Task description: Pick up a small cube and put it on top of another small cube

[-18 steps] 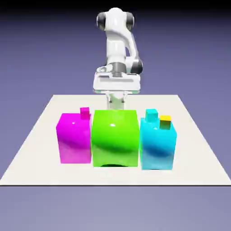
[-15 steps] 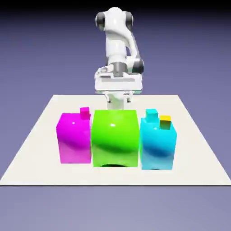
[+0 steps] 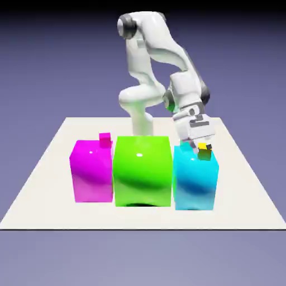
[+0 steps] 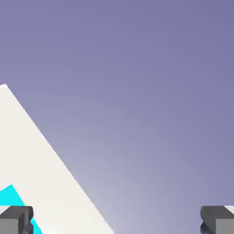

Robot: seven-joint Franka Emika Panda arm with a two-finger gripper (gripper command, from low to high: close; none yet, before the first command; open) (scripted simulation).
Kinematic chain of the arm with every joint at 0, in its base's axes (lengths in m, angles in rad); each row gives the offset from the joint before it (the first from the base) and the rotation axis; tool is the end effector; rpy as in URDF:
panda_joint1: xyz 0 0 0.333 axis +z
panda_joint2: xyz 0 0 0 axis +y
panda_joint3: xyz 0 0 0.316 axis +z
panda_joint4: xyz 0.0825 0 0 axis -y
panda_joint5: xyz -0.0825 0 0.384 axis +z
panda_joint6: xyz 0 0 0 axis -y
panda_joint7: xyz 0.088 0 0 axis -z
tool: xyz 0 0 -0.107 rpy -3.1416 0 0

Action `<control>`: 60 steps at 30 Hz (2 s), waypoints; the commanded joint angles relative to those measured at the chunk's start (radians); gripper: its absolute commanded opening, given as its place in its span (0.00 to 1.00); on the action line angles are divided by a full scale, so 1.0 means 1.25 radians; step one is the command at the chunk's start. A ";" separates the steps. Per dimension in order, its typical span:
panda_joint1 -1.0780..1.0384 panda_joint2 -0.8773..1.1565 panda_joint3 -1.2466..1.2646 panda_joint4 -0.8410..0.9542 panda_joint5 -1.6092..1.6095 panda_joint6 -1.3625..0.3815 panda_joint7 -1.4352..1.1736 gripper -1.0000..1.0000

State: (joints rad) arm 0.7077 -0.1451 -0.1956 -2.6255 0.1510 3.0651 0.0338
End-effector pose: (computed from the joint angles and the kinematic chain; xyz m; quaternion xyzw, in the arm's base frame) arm 0.4144 0.2193 0.3624 -0.9451 -0.1548 -0.2635 0.1161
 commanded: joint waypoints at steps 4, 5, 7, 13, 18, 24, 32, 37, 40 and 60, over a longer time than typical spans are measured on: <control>0.099 0.059 -0.017 0.011 -0.005 -0.009 -0.133 0.50; 0.121 0.072 -0.019 0.010 -0.011 -0.013 -0.167 0.50; 0.165 0.098 -0.022 0.010 -0.023 -0.021 -0.237 0.50; 0.296 0.176 -0.033 0.008 -0.057 -0.046 -0.446 0.50; 0.281 0.162 0.030 -0.079 -0.204 -0.115 -0.601 0.50; 0.268 0.219 0.060 -0.133 -0.341 -0.105 -0.680 0.50; 0.289 0.332 0.029 -0.110 -0.374 -0.014 -0.650 0.00; 0.262 0.187 0.069 -0.139 -0.332 -0.130 -0.688 0.00; 0.253 0.140 0.082 -0.149 -0.319 -0.168 -0.701 0.00; 0.162 -0.148 -0.062 0.164 -0.263 -0.737 -1.164 0.00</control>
State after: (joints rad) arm 0.9105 -0.3299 -0.2733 -2.4202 -0.1797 2.1433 -1.4205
